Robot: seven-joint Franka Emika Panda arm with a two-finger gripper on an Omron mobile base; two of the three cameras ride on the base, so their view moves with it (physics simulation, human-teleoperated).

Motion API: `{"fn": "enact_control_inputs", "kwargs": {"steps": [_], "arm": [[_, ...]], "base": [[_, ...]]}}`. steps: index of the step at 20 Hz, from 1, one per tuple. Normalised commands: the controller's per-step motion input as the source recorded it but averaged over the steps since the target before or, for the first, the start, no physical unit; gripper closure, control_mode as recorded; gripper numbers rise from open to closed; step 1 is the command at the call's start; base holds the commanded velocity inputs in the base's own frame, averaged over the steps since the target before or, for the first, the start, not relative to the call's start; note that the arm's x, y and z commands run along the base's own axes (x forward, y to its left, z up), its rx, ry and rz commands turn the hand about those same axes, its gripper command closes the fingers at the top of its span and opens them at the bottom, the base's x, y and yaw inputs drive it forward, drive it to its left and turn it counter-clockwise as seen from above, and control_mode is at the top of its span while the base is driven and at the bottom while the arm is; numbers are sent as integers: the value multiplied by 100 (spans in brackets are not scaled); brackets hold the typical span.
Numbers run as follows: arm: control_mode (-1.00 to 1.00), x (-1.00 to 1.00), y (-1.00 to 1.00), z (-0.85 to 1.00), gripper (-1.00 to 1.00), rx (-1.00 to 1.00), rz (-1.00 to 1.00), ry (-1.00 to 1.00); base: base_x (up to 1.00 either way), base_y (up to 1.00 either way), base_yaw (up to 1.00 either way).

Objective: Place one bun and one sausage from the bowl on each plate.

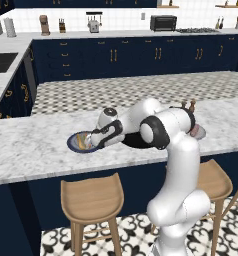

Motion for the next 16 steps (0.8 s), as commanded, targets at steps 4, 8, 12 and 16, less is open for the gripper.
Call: {"fn": "enact_control_inputs", "kwargs": {"steps": [4, 8, 12, 16], "arm": [[-100, 18, 12, -2, -100, 0, 0, 0], [-100, 10, 2, 27, -100, 0, 0, -1], [-100, -21, -4, 85, -100, 1, 0, -10], [-100, -97, -41, 100, -100, 8, 0, -19]], "base": [[0, 0, 0], [0, 0, 0], [0, 0, 0], [0, 0, 0]]}}
